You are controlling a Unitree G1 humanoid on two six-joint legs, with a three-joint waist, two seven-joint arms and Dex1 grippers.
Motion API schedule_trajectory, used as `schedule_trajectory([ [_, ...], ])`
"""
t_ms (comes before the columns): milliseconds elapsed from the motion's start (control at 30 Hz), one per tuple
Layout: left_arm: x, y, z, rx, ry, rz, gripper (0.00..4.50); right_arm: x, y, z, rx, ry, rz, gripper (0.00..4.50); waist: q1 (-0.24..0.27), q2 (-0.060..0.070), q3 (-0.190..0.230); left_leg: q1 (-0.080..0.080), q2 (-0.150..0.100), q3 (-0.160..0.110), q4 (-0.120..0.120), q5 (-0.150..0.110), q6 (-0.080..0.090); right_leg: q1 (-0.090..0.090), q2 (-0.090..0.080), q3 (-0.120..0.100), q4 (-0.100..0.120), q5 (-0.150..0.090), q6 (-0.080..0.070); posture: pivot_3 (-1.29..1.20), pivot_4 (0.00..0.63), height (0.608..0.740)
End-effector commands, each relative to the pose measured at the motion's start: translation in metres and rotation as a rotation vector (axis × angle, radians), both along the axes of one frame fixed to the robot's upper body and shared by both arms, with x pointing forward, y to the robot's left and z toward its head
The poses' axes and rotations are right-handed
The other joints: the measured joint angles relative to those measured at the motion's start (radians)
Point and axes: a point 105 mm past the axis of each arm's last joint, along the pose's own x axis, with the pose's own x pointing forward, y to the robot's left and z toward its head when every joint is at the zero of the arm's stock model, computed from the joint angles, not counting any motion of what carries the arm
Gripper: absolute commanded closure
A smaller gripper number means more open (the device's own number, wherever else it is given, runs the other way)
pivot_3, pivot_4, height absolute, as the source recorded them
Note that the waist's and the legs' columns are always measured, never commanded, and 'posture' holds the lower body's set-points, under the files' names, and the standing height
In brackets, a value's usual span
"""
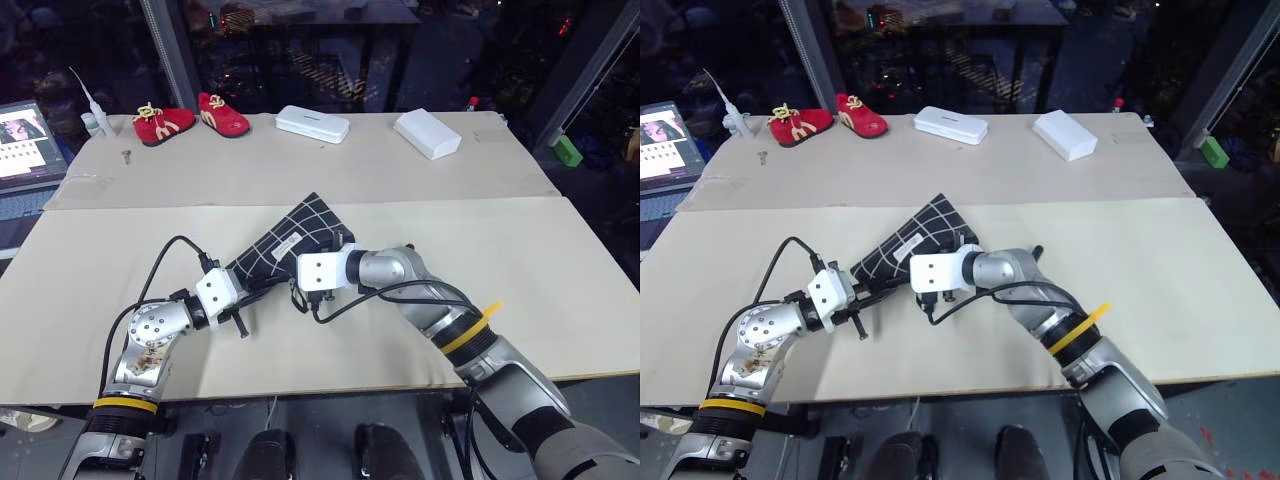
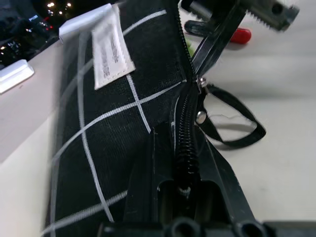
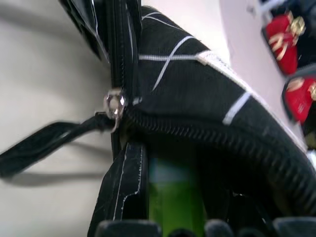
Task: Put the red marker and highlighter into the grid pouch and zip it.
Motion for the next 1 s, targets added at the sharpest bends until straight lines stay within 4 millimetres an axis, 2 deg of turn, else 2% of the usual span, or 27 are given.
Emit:
schedule_trajectory([
  [33, -0.001, -0.004, 0.010, -0.017, -0.038, -0.014, 4.50, 0.004, -0.004, 0.022, 0.106, 0.020, -0.003, 2.46, -0.001, 0.000, 0.000, 0.000, 0.000, 0.000, 0.000, 0.000, 0.000, 0.000, 0.000, 0.000, 0.000, 0.000, 0.000, 0.00, 0.150, 0.740],
  [133, -0.003, -0.002, 0.008, -0.018, -0.035, -0.007, 4.50, 0.017, -0.026, 0.027, 0.129, 0.011, -0.088, 1.43, -0.001, 0.000, 0.000, 0.000, 0.000, 0.000, 0.000, 0.000, 0.000, 0.000, 0.000, 0.000, 0.000, 0.000, 0.000, 0.00, 0.150, 0.740],
  [167, -0.003, -0.002, 0.008, -0.019, -0.035, -0.004, 4.50, 0.020, -0.036, 0.030, 0.147, 0.028, -0.112, 1.24, -0.001, 0.000, 0.000, 0.000, 0.001, 0.000, 0.000, 0.000, 0.000, 0.000, 0.000, 0.000, 0.000, 0.000, 0.000, 0.00, 0.150, 0.740],
  [267, -0.002, -0.002, 0.009, -0.027, -0.035, 0.003, 4.50, 0.022, -0.060, 0.037, 0.206, 0.090, -0.150, 1.24, 0.000, 0.000, 0.000, 0.000, 0.001, 0.000, 0.000, 0.000, 0.000, 0.000, 0.000, 0.000, 0.000, 0.000, 0.000, 0.00, 0.150, 0.740],
  [533, 0.003, 0.001, 0.016, -0.101, -0.035, 0.049, 4.50, -0.004, -0.124, 0.061, 0.433, 0.384, -0.206, 1.24, 0.001, 0.000, 0.000, 0.000, 0.002, 0.000, 0.000, 0.000, 0.000, 0.001, -0.001, 0.000, 0.000, 0.000, 0.000, 0.00, 0.150, 0.740],
  [633, 0.005, 0.001, 0.018, -0.116, -0.033, 0.063, 4.50, -0.002, -0.144, 0.062, 0.460, 0.390, -0.302, 1.24, -0.002, 0.000, 0.000, 0.002, 0.003, 0.000, 0.000, 0.000, 0.000, 0.002, -0.001, 0.001, 0.000, 0.001, -0.001, 0.00, 0.150, 0.740],
  [767, 0.005, 0.003, 0.019, -0.128, -0.030, 0.075, 4.50, 0.012, -0.174, 0.040, 0.492, 0.471, -0.583, 1.24, 0.000, 0.000, 0.000, 0.002, 0.003, 0.000, 0.000, 0.000, 0.000, 0.002, 0.000, 0.001, 0.000, 0.001, -0.001, 0.00, 0.150, 0.740],
  [800, 0.004, 0.003, 0.019, -0.127, -0.030, 0.076, 4.50, 0.015, -0.182, 0.028, 0.523, 0.532, -0.710, 1.24, 0.001, 0.000, 0.000, 0.002, 0.003, 0.000, 0.000, 0.000, 0.000, 0.002, 0.000, 0.001, 0.000, 0.001, -0.001, 0.00, 0.150, 0.740],
  [900, 0.002, 0.005, 0.018, -0.122, -0.031, 0.079, 4.50, 0.006, -0.189, 0.000, 0.652, 0.722, -0.964, 1.24, 0.001, 0.000, 0.000, 0.001, 0.004, 0.001, 0.000, 0.000, 0.000, 0.001, 0.000, 0.001, 0.000, 0.001, -0.001, 0.00, 0.150, 0.740],
  [1000, 0.002, 0.007, 0.016, -0.121, -0.028, 0.082, 4.50, -0.002, -0.195, -0.008, 0.682, 0.736, -1.080, 1.24, 0.003, 0.001, 0.000, 0.000, 0.004, 0.001, 0.000, 0.000, 0.000, -0.001, -0.001, 0.001, 0.000, 0.001, -0.001, 0.00, 0.150, 0.740],
])
